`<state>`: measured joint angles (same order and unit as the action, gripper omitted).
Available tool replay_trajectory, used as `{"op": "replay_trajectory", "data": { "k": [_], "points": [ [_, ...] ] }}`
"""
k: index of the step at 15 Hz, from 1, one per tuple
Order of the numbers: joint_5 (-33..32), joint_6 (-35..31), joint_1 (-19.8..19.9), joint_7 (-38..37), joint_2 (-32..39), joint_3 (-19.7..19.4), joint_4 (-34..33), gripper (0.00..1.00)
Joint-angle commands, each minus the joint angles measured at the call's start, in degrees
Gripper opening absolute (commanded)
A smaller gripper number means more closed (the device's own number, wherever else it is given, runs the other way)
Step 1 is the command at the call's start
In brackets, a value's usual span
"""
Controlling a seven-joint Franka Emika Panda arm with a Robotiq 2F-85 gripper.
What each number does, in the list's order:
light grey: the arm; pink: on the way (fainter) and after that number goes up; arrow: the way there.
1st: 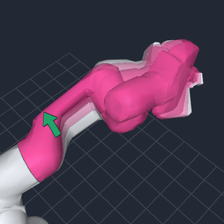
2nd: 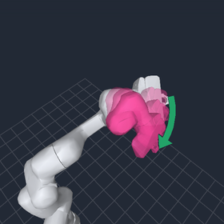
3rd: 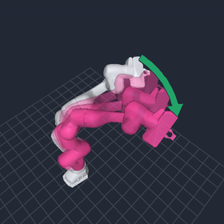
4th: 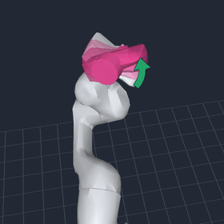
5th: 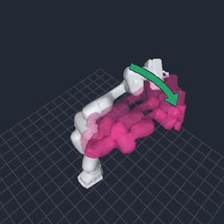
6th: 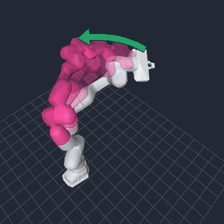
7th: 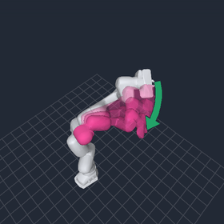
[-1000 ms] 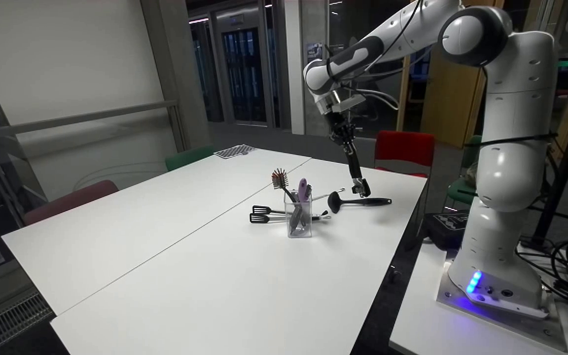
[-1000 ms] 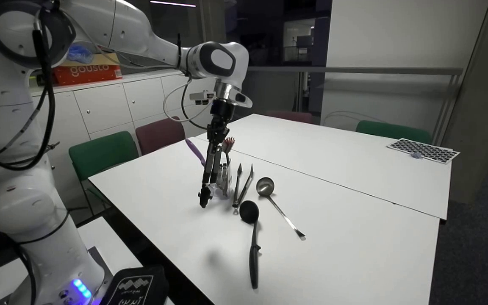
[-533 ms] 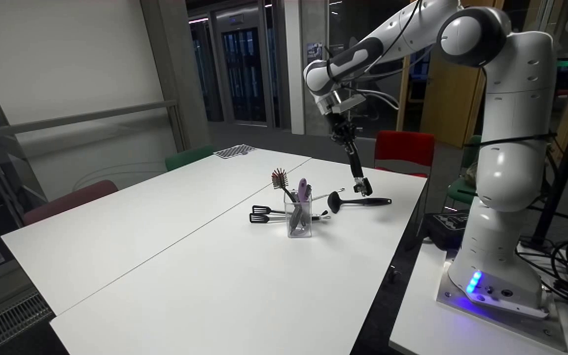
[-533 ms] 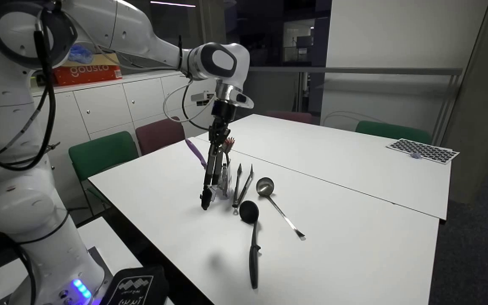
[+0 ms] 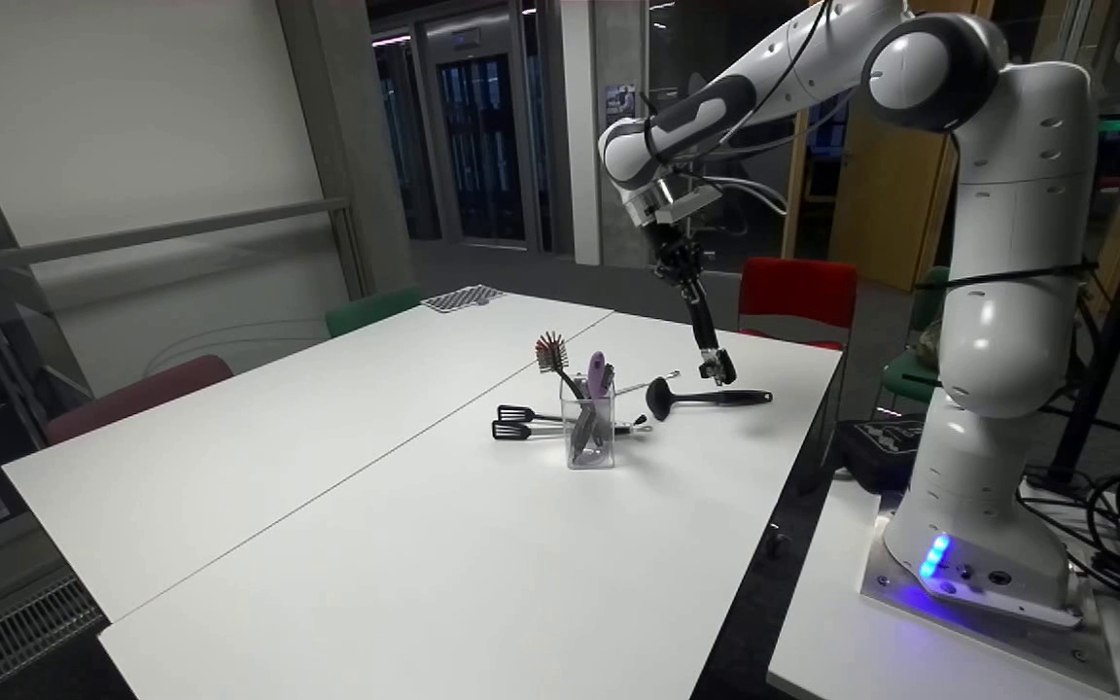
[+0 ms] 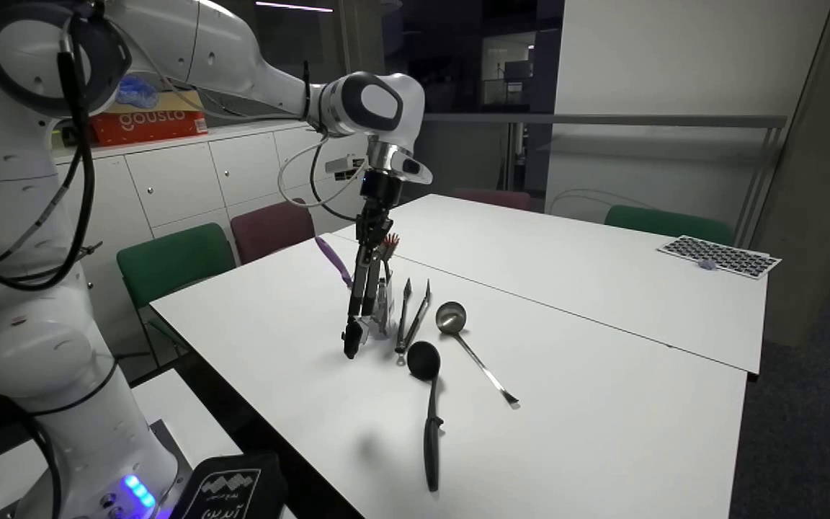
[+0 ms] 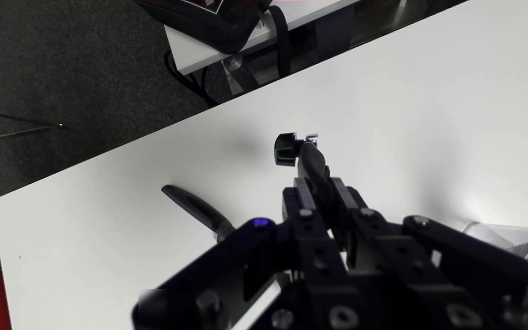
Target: Take the can open out of the holder and put it on the table
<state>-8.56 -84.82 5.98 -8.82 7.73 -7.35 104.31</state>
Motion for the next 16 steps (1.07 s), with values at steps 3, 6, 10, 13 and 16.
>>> {"op": "replay_trajectory", "data": {
  "k": [3, 6, 10, 13, 16],
  "points": [
    [-0.01, -0.06, 0.08, 0.95, -0.09, 0.32, -0.12, 0.13],
    [-0.01, -0.07, 0.04, 0.98, -0.12, 0.38, -0.12, 0.13],
    [-0.01, -0.07, 0.04, 0.98, -0.12, 0.38, -0.12, 0.13],
    [1.14, 1.19, 1.42, 1.41, 2.35, -0.75, -2.45, 0.03],
    [0.67, 3.91, 3.43, 0.31, 6.01, -3.06, -6.04, 0.03]
  ]
}}
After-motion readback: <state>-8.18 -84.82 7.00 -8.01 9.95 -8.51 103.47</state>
